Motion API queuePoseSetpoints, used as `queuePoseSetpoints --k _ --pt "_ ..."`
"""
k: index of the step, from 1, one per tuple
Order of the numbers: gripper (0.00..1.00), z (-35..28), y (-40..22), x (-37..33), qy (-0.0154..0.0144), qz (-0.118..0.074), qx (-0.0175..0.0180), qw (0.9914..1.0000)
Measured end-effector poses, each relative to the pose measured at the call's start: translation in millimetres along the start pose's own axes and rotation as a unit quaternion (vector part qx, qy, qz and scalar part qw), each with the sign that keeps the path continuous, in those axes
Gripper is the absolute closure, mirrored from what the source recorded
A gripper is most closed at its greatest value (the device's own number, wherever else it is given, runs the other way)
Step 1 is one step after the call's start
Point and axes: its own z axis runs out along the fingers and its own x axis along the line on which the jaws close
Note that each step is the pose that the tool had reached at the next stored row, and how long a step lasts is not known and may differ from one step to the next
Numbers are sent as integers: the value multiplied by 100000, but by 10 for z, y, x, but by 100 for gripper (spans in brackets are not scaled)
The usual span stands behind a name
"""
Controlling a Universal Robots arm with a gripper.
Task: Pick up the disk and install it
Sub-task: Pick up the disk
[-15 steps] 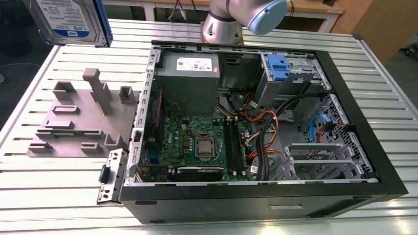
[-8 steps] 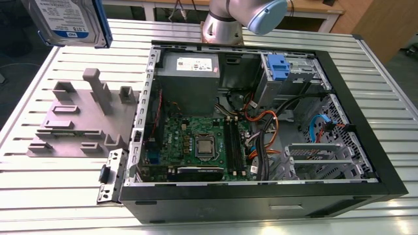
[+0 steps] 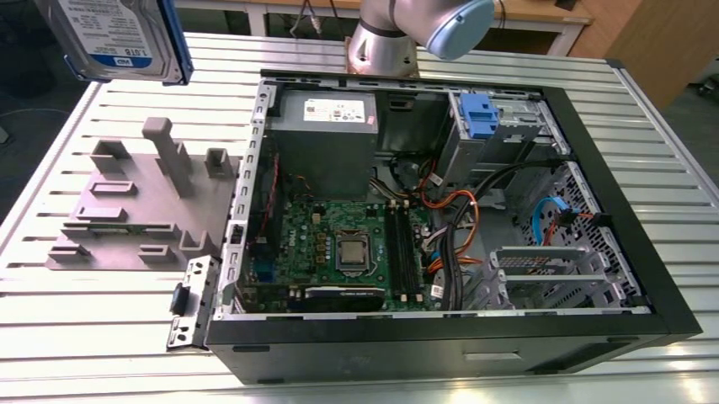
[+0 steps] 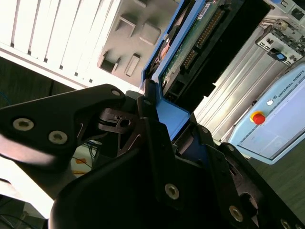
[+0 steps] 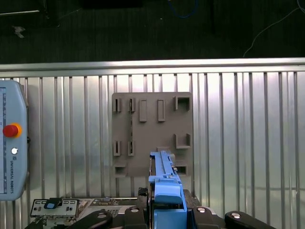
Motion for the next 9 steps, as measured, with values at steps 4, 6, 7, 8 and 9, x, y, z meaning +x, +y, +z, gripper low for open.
queuePoseSetpoints --k 4,6,7,8,9 --pt "64 1 -38 3 -1 2 1 100000" --pt "64 0 -56 3 3 0 -5 100000" --pt "64 1 -63 4 0 -2 0 100000" --pt "64 1 -70 5 1 2 -1 100000" --pt "64 0 -75 6 2 0 -4 100000"
